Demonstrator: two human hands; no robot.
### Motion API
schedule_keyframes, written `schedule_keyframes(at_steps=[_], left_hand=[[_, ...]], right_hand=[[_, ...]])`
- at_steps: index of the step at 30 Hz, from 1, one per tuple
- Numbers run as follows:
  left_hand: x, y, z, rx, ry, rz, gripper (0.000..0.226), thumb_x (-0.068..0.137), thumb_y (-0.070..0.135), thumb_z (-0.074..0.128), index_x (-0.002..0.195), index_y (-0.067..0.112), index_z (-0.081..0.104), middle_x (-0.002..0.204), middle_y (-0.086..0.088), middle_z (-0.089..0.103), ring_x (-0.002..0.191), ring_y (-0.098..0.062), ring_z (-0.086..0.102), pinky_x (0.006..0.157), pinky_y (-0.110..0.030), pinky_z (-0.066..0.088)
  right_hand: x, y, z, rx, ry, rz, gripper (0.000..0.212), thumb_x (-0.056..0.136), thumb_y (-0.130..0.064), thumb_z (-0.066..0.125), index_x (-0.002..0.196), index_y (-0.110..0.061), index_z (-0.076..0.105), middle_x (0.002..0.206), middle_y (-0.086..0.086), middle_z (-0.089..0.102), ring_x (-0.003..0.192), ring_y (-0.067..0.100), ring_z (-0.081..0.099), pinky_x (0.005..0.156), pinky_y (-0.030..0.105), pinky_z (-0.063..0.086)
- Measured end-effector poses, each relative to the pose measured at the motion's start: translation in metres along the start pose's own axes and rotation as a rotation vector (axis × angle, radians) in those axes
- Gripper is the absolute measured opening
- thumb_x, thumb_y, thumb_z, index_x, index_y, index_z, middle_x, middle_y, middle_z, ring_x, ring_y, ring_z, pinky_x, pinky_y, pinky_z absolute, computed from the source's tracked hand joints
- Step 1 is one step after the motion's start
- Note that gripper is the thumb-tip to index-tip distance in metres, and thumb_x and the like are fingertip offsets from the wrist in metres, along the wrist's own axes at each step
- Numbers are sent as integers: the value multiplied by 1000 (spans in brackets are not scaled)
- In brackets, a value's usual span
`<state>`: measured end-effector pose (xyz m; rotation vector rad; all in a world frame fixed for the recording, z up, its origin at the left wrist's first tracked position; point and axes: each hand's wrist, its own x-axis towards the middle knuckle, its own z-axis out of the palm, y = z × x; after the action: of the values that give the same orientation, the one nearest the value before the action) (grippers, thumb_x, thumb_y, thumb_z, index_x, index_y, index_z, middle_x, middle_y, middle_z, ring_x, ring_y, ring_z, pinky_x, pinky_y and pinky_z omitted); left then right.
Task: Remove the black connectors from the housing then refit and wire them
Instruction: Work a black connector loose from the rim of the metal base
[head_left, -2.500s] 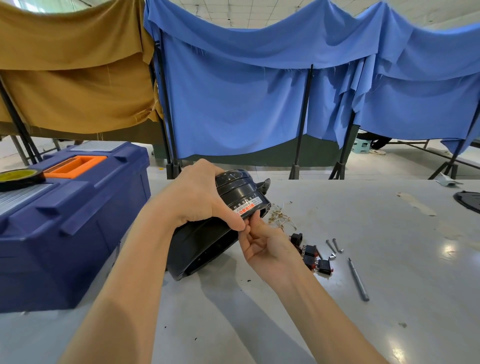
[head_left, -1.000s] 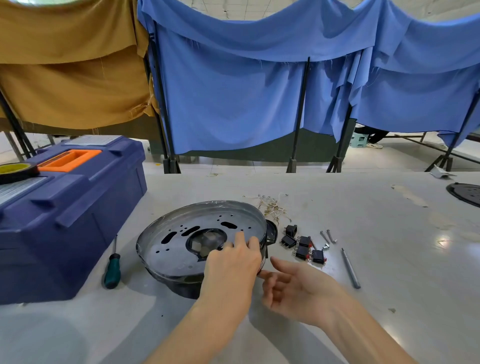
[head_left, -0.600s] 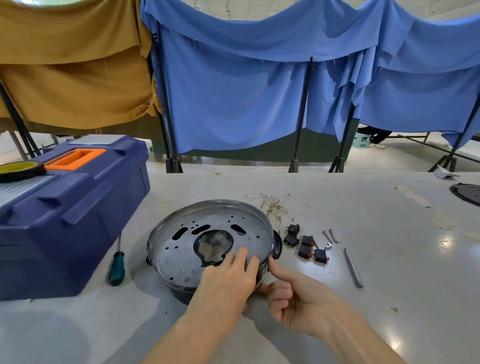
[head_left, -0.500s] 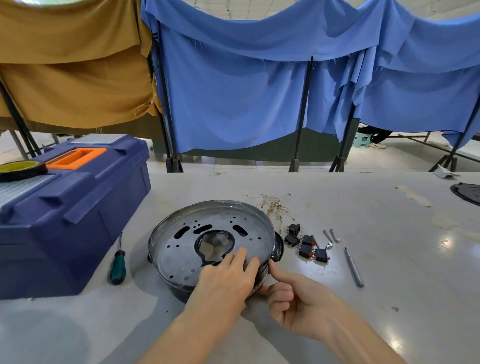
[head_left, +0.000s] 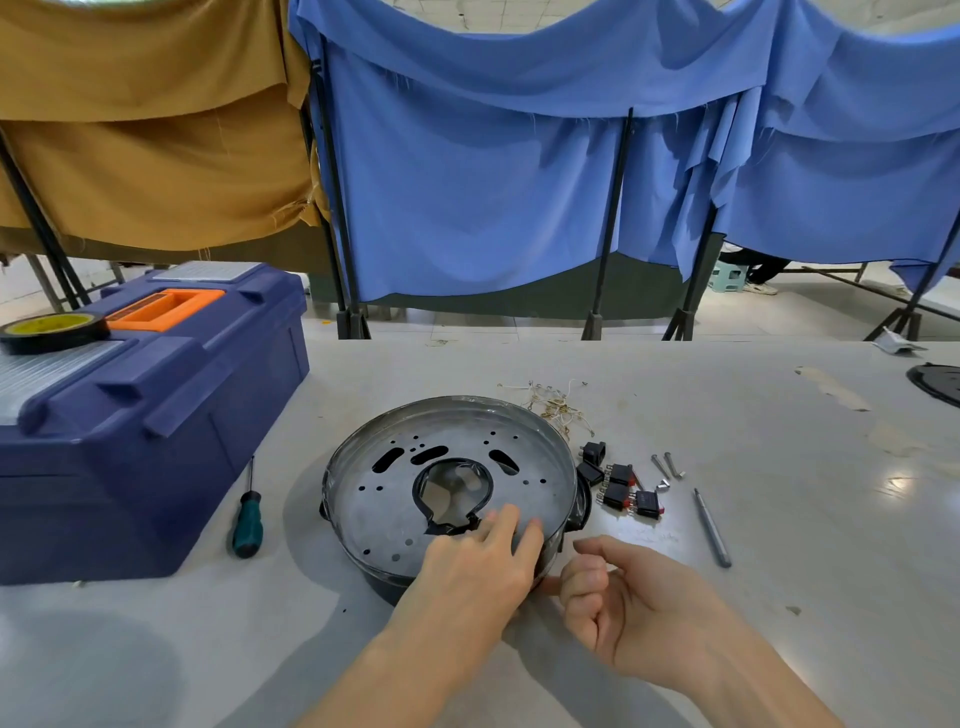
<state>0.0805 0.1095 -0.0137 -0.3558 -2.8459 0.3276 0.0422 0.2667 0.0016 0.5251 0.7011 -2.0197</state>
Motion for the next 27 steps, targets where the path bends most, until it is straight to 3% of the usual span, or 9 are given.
schedule_keyframes(at_steps=[11, 12, 13, 15, 17, 19, 21, 24, 27], left_hand=[[-2, 2, 0, 18, -13, -3, 68, 22, 35, 92, 86, 23, 73, 69, 5, 56, 37, -8, 45, 38, -20, 16], [-3, 3, -1, 28, -24, -1, 71, 19, 35, 92, 86, 23, 74, 69, 6, 56, 39, -9, 46, 39, -20, 15], [-3, 3, -1, 35, -34, 0, 74, 16, 36, 92, 86, 22, 74, 69, 5, 57, 41, -9, 48, 40, -20, 15], [-2, 3, 0, 12, -60, -2, 79, 13, 37, 92, 88, 23, 75, 70, 5, 58, 41, -9, 49, 40, -19, 15], [0, 2, -7, -58, -130, -12, 79, 25, 44, 92, 98, 23, 71, 79, 4, 58, 43, -12, 53, 41, -20, 16], [2, -3, -9, -135, -150, -69, 83, 61, 55, 79, 130, 21, 48, 106, 1, 51, 70, -21, 62, 48, -24, 20], [6, -9, -9, -209, -200, -102, 91, 75, 63, 65, 144, 22, 22, 116, 4, 41, 94, -28, 57, 59, -31, 32], [10, -18, -15, -333, -222, -84, 105, 62, 78, 63, 143, 24, 25, 110, 9, 46, 99, -22, 53, 83, -37, 43], [10, -28, -16, -399, -239, -60, 102, 59, 87, 52, 139, 26, 36, 112, 10, 52, 101, -20, 52, 89, -38, 44]], right_hand=[[-4, 3, -4, 105, 32, -36, 42, 89, -6, 41, 48, -3, 51, 41, 1, 42, 26, 15, 43, 27, 20, 38], [-5, 2, -5, 96, 37, -50, 40, 92, -7, 40, 56, -8, 59, 40, 1, 42, 26, 15, 43, 28, 20, 38], [-5, 0, -5, 83, 38, -70, 31, 92, -7, 41, 79, -15, 67, 41, 1, 42, 26, 15, 42, 28, 19, 38], [-2, -4, -5, 35, 101, -157, 38, 89, -8, 45, 125, -19, 52, 42, 1, 41, 27, 15, 42, 29, 18, 37], [6, -12, -8, -131, 209, -296, 28, 94, -15, 47, 121, -14, 54, 43, 2, 43, 29, 14, 43, 31, 18, 35], [12, -20, -7, -392, 412, -538, 23, 93, -21, 53, 103, -1, 61, 48, 5, 49, 37, 17, 48, 39, 22, 33], [19, -31, -3, -589, 576, -764, 26, 89, -26, 62, 96, -1, 65, 62, 5, 59, 52, 19, 56, 49, 26, 33], [32, -36, 10, -742, 512, -875, 28, 85, -38, 67, 98, -13, 67, 86, -8, 64, 80, 10, 59, 66, 27, 45], [46, -33, 20, -920, 329, -817, 26, 85, -32, 68, 111, -26, 66, 107, -9, 69, 102, 13, 64, 90, 36, 53]])
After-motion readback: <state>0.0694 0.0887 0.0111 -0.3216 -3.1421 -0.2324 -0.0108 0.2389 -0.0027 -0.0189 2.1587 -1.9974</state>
